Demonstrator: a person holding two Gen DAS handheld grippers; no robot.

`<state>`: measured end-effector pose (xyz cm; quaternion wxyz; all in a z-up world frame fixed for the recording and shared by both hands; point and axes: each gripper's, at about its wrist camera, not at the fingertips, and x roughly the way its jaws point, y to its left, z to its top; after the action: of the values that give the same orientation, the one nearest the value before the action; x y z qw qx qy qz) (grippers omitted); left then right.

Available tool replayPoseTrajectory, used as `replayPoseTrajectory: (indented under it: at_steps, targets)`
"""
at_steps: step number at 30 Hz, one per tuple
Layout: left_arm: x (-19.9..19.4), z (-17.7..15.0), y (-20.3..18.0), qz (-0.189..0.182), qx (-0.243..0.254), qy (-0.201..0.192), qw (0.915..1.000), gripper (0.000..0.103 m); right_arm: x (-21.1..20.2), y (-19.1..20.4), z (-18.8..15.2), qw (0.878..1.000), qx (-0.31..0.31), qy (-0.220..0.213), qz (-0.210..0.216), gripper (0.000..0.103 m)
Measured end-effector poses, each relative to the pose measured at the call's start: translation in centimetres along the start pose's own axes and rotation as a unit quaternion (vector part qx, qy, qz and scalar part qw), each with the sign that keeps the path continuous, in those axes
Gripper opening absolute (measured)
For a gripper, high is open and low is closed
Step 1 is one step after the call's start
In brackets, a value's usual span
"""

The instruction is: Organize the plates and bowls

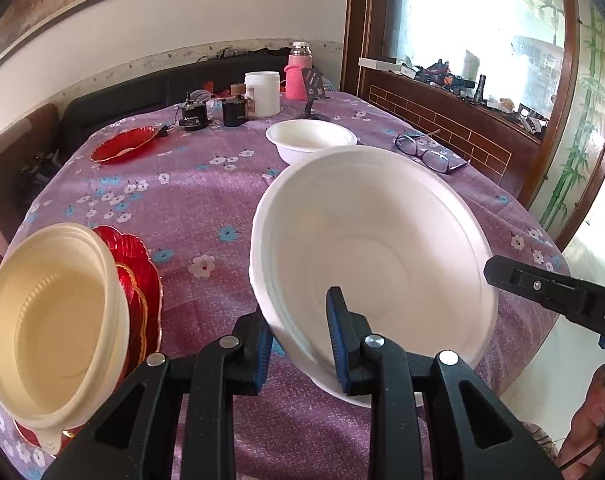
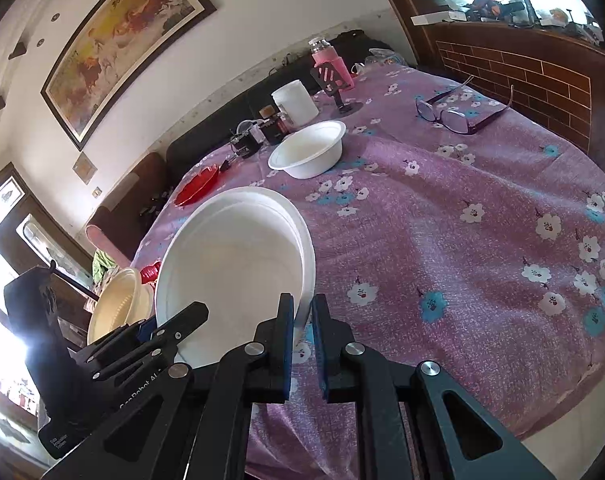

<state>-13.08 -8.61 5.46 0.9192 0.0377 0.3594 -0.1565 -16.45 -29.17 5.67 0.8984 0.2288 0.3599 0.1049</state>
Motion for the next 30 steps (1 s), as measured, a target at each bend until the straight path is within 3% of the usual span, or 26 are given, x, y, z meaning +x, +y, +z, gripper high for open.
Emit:
replayPoseTrajectory:
  at_steps: [17,30]
  targets:
    - [-4.2,1.0,2.0,0.009,-0.014,-0.025,0.9995,0.025,-0.5,2.8,1.0,0.999,-0.010,0.006,0.040,0.011]
    - [-9.9,0.3,10.1,0.066,-0.077,-0.060,0.9930,0.030,2.5,12.0,1.4,0.991,-0.068,0.032,0.108,0.011]
